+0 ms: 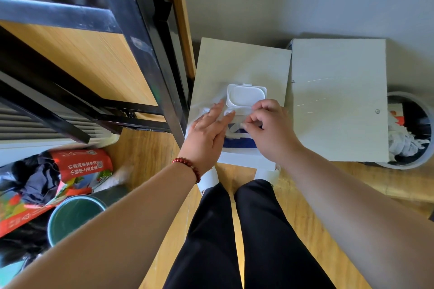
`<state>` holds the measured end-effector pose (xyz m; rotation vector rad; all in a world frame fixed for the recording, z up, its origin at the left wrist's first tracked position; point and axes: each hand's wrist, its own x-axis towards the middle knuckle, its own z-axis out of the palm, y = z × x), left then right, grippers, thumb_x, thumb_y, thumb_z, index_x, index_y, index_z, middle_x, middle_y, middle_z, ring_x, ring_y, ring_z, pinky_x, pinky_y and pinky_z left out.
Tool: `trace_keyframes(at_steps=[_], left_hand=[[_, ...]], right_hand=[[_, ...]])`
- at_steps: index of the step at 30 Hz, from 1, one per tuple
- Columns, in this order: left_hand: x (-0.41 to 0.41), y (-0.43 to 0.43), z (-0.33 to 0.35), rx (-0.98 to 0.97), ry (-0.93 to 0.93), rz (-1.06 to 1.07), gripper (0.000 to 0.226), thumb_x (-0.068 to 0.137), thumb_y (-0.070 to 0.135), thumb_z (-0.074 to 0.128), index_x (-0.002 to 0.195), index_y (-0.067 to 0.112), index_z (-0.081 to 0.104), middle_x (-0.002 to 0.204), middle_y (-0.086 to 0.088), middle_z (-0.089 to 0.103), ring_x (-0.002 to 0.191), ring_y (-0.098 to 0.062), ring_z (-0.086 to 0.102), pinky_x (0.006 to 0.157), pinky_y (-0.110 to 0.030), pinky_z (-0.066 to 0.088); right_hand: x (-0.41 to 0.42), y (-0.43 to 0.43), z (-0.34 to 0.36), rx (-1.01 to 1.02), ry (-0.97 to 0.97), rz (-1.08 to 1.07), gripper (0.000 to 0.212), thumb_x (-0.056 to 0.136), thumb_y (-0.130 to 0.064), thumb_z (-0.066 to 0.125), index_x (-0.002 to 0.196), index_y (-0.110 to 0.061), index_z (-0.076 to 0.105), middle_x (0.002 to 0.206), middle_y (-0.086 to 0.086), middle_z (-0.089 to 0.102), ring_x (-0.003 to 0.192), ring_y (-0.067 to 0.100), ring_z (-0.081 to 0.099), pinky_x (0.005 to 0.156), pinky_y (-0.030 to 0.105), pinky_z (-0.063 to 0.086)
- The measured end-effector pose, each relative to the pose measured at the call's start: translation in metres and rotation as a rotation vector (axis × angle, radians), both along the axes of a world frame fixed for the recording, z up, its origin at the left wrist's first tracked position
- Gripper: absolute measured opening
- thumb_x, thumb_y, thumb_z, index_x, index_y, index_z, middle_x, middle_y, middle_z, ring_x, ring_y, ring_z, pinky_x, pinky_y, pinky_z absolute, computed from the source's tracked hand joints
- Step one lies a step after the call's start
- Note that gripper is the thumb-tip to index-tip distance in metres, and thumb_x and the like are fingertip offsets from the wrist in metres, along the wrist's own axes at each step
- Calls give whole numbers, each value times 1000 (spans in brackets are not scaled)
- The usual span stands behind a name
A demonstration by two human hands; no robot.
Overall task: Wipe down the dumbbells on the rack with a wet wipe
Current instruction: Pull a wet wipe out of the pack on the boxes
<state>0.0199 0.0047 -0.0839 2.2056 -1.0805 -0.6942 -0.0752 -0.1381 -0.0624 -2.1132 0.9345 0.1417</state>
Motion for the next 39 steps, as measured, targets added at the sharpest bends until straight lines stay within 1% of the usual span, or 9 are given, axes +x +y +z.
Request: trace_keyframes(at_steps=[4, 7, 12, 14, 18, 20, 26, 35, 39], left_hand=[[3, 0, -3, -7, -46, -34, 40, 98, 9, 41, 136, 13, 56, 149, -14, 42, 135, -33, 43, 113, -42, 26], [2, -1, -5, -12, -50, -38, 41, 98, 10, 41, 137, 13, 55, 149, -13, 43, 137, -31, 41, 114, -38, 22], [3, -1, -2, 27, -53, -56, 41, 100, 13, 39, 138, 14, 53, 152, -11, 39, 140, -30, 37, 115, -34, 14], [3, -1, 1, 37, -22, -60, 42, 101, 15, 36, 141, 16, 50, 155, -8, 34, 143, -27, 32, 115, -29, 11], [3, 0, 2, 24, 38, -40, 41, 104, 19, 34, 142, 21, 48, 158, -1, 28, 147, -19, 23, 115, -20, 9], [2, 0, 3, 14, 78, -15, 41, 104, 21, 35, 142, 23, 48, 158, 1, 28, 147, -16, 21, 116, -19, 9], [-2, -1, 7, 2, 119, 26, 39, 104, 20, 39, 141, 23, 49, 158, 3, 28, 147, -11, 19, 113, -9, 4], [-1, -2, 6, 40, 48, -26, 41, 106, 19, 34, 145, 23, 43, 159, 1, 25, 148, -13, 16, 109, -5, -4], [-1, -1, 4, 50, 42, -34, 41, 106, 19, 34, 146, 23, 42, 160, 1, 22, 149, -13, 14, 111, -7, -5]], right_hand=[[0, -12, 15, 325, -2, -81, 12, 94, -13, 61, 82, -16, 61, 114, -10, 45, 102, 7, 51, 91, 20, 38], [-7, -15, 18, 473, -63, -151, 18, 95, -10, 59, 80, -20, 61, 109, -18, 49, 93, -4, 51, 89, 19, 37], [-11, -14, 21, 317, -96, -69, 8, 91, -20, 66, 92, -25, 60, 98, -19, 49, 77, -15, 48, 72, 4, 34], [-11, -11, 17, 203, -127, -29, 19, 84, -23, 74, 99, -29, 64, 100, -20, 46, 86, -12, 49, 71, 2, 35], [-6, 1, 1, -3, -187, -66, 13, 77, -19, 80, 90, -20, 77, 96, -22, 44, 105, 14, 53, 86, 31, 47], [-4, 4, -3, 10, -215, -120, 7, 78, -15, 80, 84, -16, 77, 95, -21, 45, 104, 17, 55, 85, 35, 49], [-5, 8, 2, 204, -217, -252, 4, 86, -12, 72, 82, -12, 73, 98, -13, 55, 84, -3, 56, 71, 4, 40], [-13, -3, 10, 460, -258, -452, 13, 86, -6, 69, 97, 0, 69, 84, -16, 66, 73, -8, 63, 68, 7, 46], [-14, -8, 18, 370, -181, -252, 22, 86, -21, 72, 107, -24, 65, 92, -22, 60, 70, -17, 53, 67, 3, 39]])
